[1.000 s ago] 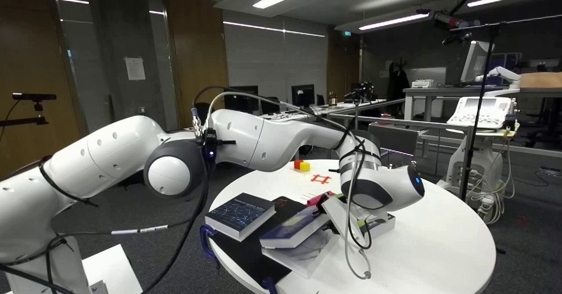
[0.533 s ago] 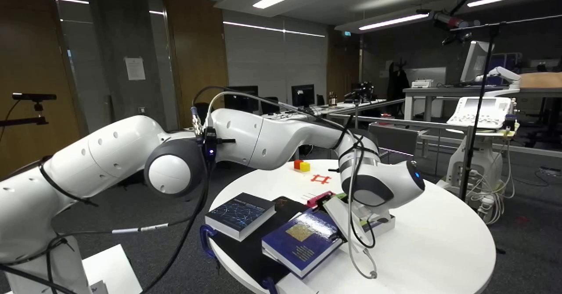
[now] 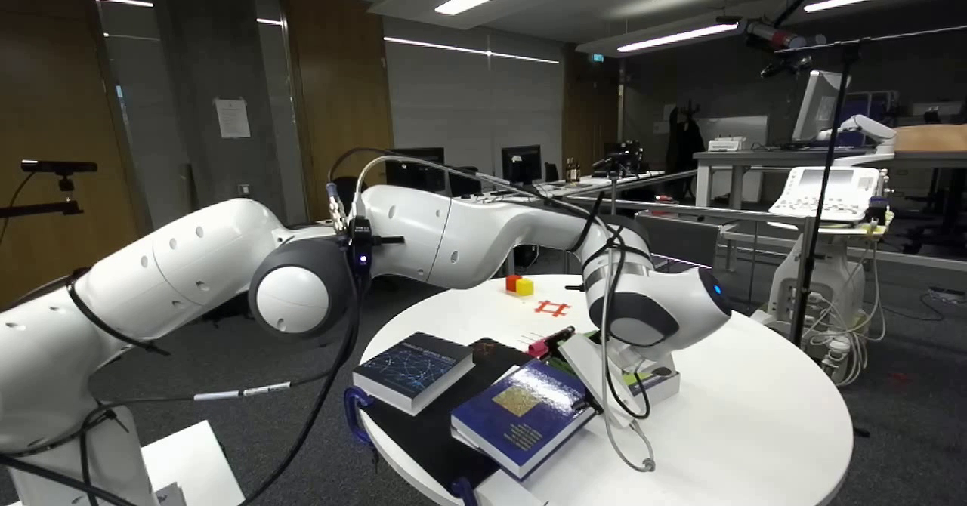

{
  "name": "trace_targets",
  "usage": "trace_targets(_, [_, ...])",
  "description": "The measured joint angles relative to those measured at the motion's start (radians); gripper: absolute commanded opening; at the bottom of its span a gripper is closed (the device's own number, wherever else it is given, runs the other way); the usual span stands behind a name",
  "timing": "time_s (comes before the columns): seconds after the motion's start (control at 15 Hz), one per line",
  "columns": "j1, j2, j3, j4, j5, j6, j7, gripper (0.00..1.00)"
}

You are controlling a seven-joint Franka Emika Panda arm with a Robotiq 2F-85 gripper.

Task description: Straighten the blue book and place it on top of the white book

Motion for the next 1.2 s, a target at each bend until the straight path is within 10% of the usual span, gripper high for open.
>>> trace_targets(1.2, [0.095,0.034,-0.102,-0.003,-0.129,0.426,0.001,1.0])
